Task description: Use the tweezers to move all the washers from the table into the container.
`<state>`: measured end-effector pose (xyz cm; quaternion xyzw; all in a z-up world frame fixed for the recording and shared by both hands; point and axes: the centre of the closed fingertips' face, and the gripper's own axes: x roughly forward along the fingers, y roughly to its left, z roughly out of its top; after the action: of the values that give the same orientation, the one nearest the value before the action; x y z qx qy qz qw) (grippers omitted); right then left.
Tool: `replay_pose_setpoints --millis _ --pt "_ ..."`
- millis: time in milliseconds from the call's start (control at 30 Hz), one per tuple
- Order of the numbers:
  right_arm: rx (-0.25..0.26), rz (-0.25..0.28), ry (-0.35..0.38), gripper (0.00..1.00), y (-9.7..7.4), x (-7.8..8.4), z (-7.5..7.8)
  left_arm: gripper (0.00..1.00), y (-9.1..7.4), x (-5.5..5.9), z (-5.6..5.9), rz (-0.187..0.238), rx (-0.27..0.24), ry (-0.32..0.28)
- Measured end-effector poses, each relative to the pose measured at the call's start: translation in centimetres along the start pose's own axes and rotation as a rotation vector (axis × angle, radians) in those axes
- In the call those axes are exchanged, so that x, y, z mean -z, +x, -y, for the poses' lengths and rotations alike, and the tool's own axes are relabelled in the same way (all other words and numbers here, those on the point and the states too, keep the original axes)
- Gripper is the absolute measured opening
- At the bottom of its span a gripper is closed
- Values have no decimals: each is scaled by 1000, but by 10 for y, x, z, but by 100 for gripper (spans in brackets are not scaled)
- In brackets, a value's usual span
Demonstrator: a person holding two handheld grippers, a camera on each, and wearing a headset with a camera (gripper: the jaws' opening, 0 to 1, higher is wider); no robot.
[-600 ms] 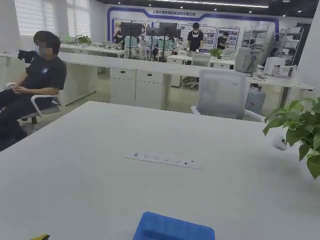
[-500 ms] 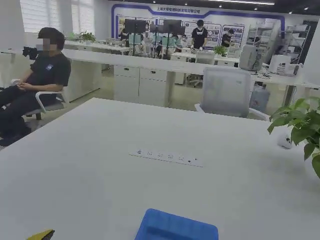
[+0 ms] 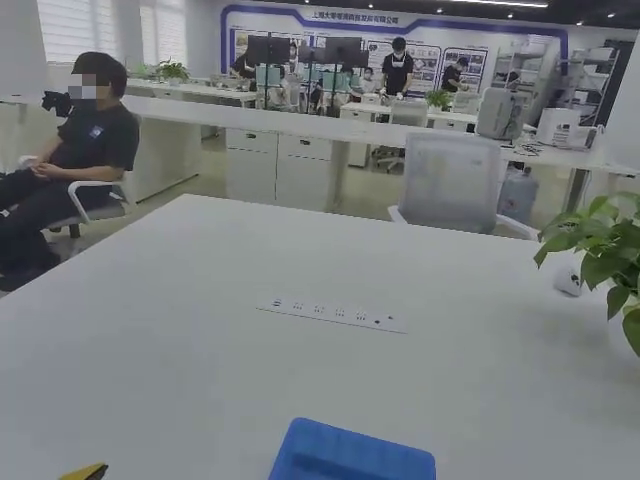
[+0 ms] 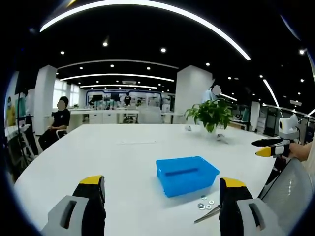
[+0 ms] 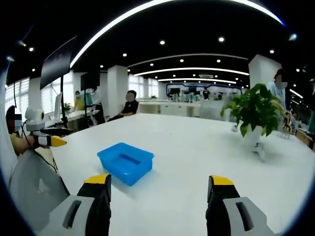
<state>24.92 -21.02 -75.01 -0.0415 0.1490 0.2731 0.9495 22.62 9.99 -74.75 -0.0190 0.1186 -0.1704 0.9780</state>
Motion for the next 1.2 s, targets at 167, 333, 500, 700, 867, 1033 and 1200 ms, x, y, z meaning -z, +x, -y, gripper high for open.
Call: replay_pose_setpoints --millis 167,333,500,700,867,1033,1200 --pt "1 -3 0 79 1 0 0 99 0 0 0 -3 2 -1" --pt "-9 -19 -1 79 3 3 -2 99 0 1 -1 -10 -6 3" --pt "-16 -32 -22 79 4 4 -5 99 0 2 -1 -14 -2 2" --pt "19 -27 -21 79 1 4 1 99 1 3 4 -23 22 -3" --pt "20 -32 -22 79 2 4 2 99 1 3 4 -20 20 -10" --pt "11 -43 -35 79 2 7 1 99 2 3 4 -22 24 -14" --pt "11 -49 -31 79 3 10 3 99 1 5 1 -27 12 -13"
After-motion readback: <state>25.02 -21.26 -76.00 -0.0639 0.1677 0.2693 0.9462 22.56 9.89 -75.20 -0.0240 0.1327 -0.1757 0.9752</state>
